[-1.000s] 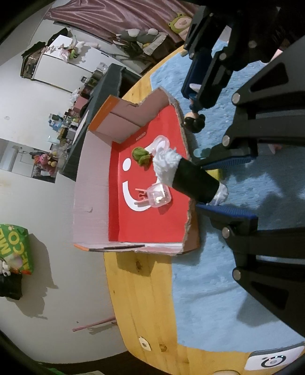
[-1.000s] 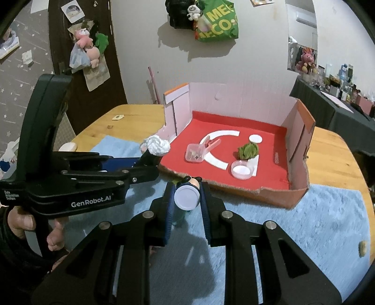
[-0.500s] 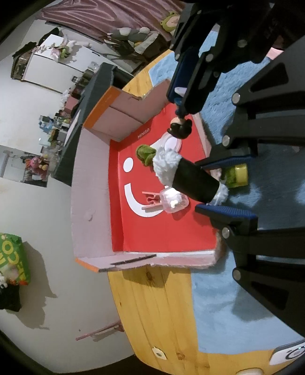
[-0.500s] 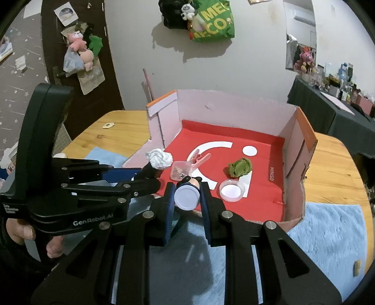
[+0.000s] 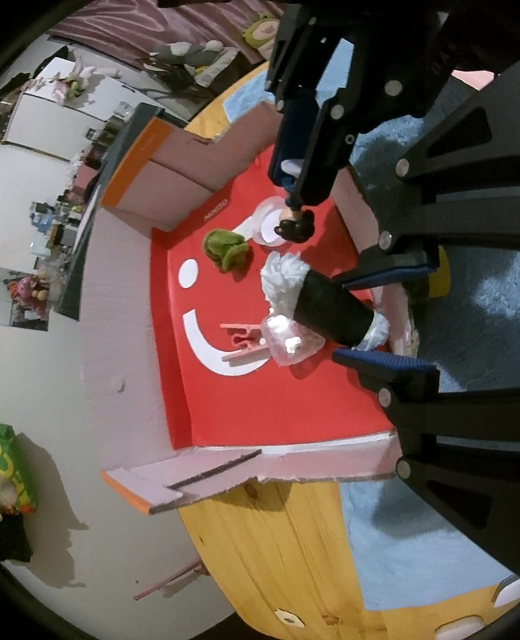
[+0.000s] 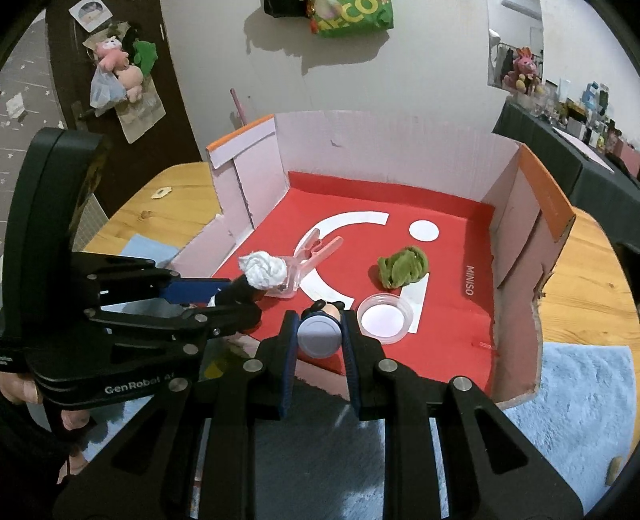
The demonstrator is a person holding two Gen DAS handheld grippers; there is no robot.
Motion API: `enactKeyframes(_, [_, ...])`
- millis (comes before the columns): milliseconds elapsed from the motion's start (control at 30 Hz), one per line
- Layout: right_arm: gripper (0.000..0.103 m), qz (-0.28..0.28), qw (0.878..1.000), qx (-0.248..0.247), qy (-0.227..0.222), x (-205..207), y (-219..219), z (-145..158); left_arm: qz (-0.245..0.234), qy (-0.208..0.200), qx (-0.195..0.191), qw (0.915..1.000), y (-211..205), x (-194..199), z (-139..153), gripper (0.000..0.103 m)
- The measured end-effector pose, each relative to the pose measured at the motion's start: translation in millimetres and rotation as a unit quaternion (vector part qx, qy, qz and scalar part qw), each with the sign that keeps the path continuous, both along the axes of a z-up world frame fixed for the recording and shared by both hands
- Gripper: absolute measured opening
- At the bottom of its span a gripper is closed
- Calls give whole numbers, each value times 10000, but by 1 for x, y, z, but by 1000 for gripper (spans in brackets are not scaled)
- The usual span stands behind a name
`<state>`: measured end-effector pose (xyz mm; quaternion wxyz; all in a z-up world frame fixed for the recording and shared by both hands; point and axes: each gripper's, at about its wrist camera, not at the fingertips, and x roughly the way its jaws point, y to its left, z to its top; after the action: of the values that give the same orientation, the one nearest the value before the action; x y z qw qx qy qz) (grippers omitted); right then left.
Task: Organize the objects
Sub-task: 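Carry the plush with the left gripper while the right gripper carries the figurine into the box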
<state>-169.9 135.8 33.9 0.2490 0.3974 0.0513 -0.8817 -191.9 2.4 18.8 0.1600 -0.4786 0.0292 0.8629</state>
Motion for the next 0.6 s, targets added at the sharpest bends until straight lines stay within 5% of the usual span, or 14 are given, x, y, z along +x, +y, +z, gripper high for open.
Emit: enactKeyframes(600, [20, -17, 9994, 221, -281, -18, 4, -17, -439, -242, -510, 9974, 11, -24, -13, 31])
